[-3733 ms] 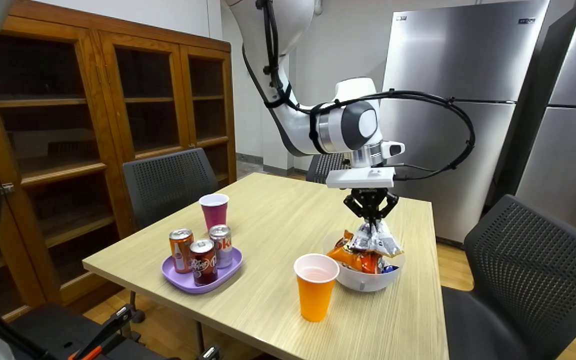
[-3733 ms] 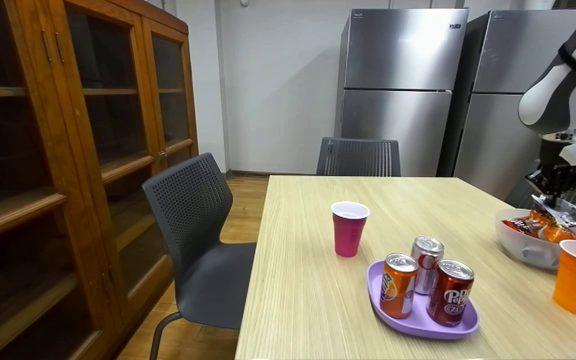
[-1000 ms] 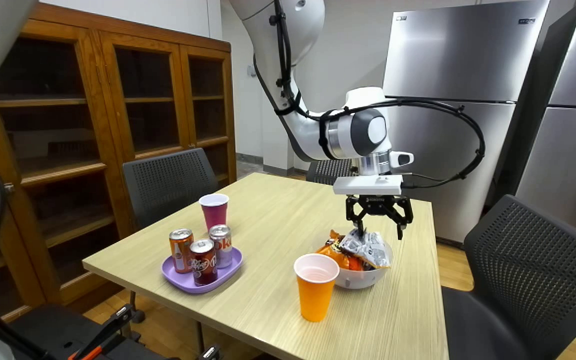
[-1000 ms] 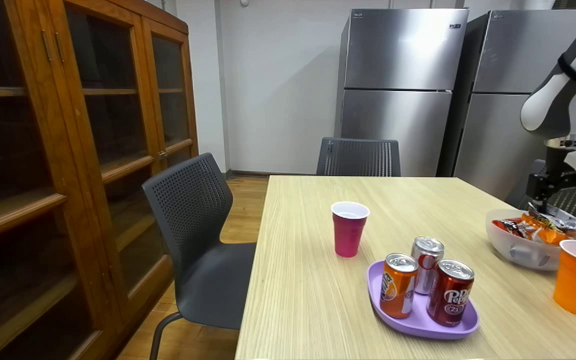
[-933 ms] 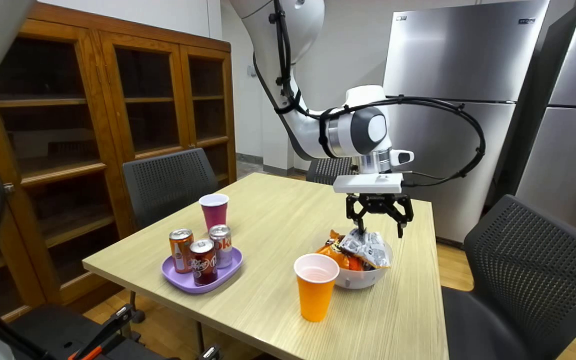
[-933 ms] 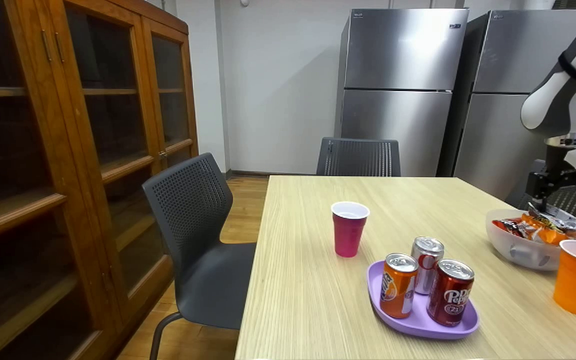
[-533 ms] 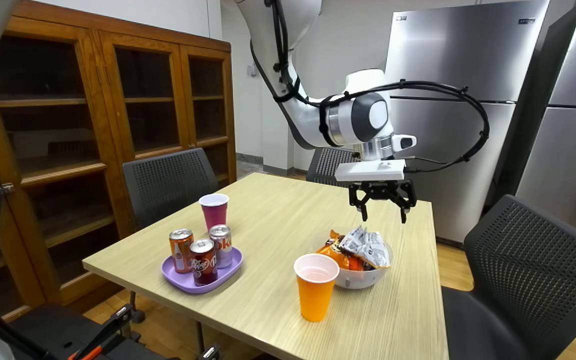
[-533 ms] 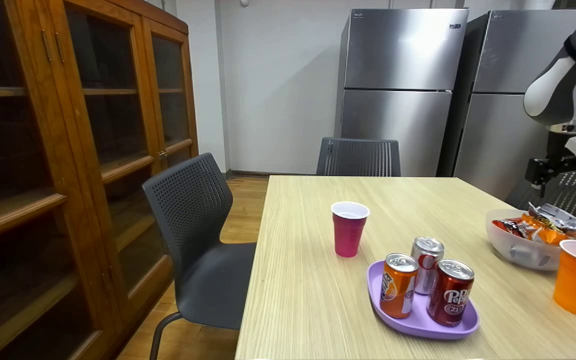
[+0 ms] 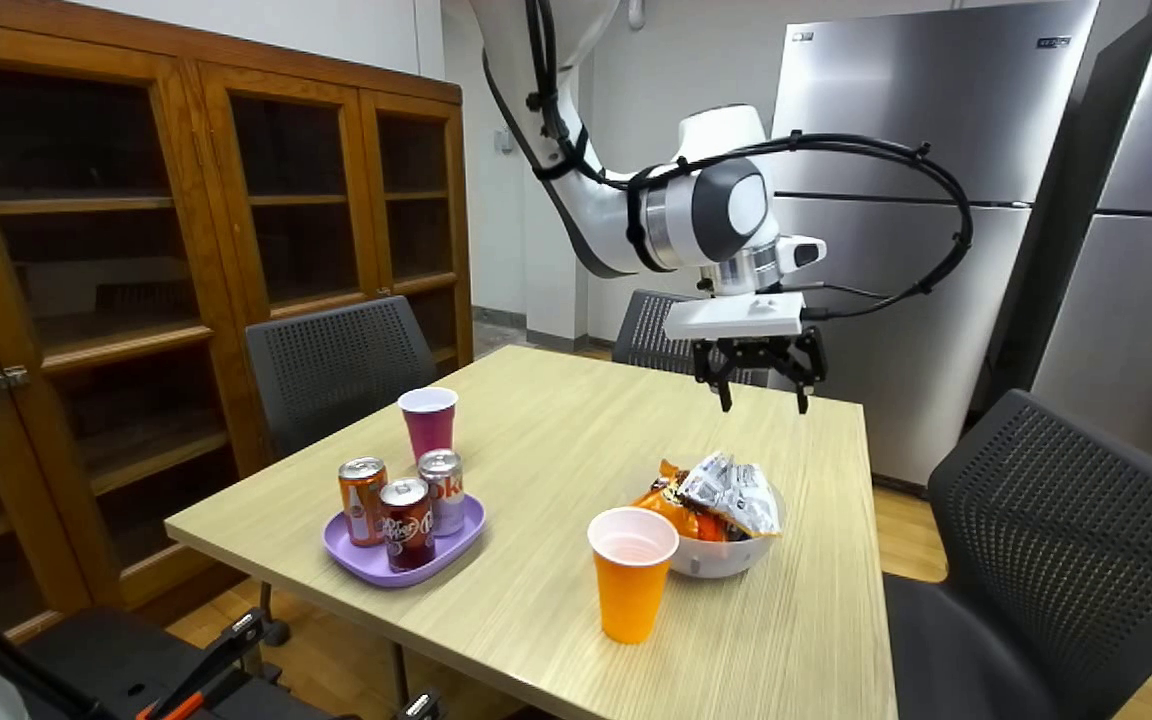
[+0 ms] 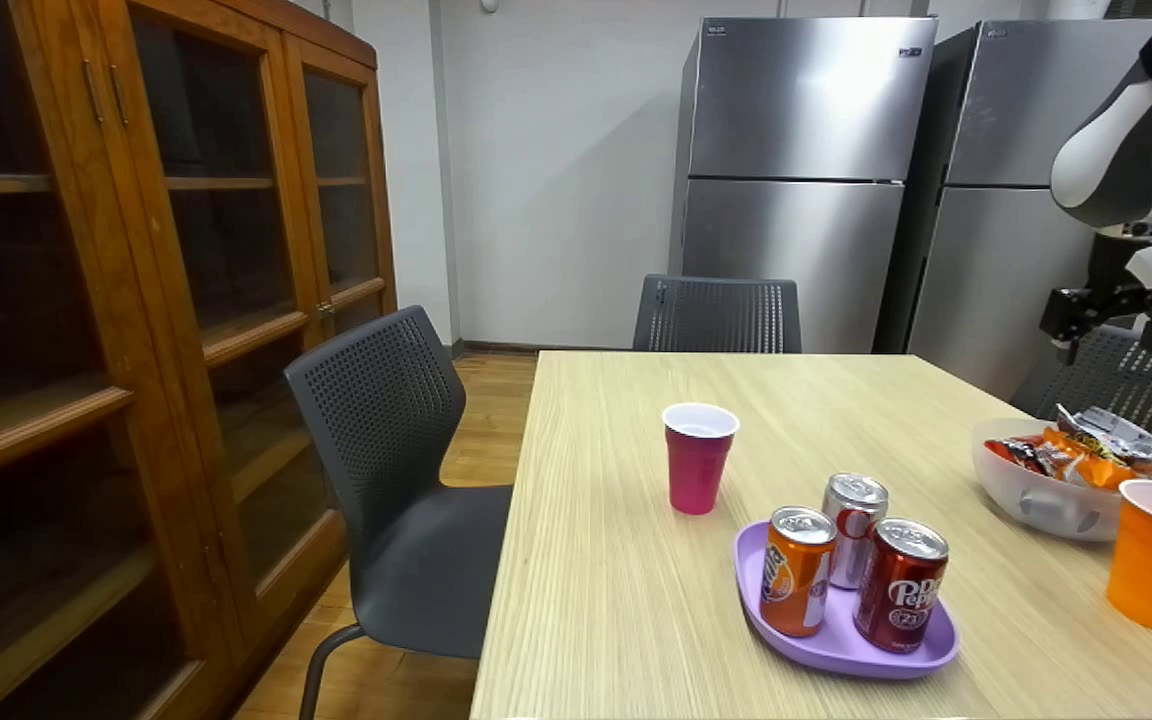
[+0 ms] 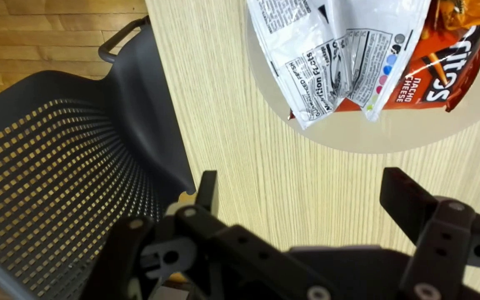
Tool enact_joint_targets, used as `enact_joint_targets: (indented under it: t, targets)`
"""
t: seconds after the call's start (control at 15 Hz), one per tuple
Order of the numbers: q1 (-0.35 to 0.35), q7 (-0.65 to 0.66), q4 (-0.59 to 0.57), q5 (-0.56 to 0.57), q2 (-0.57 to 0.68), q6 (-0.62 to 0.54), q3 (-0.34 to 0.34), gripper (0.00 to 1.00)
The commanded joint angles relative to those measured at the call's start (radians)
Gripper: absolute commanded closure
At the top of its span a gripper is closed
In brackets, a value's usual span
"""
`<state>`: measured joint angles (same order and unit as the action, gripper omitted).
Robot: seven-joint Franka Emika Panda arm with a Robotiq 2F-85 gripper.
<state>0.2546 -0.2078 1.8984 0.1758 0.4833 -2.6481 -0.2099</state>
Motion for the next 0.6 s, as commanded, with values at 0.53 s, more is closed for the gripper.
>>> enact_joint_targets:
  t: [0.53]
  targets:
    - [-0.005,0.001,0.077,0.004,-0.06,-0.082,0.004,0.0]
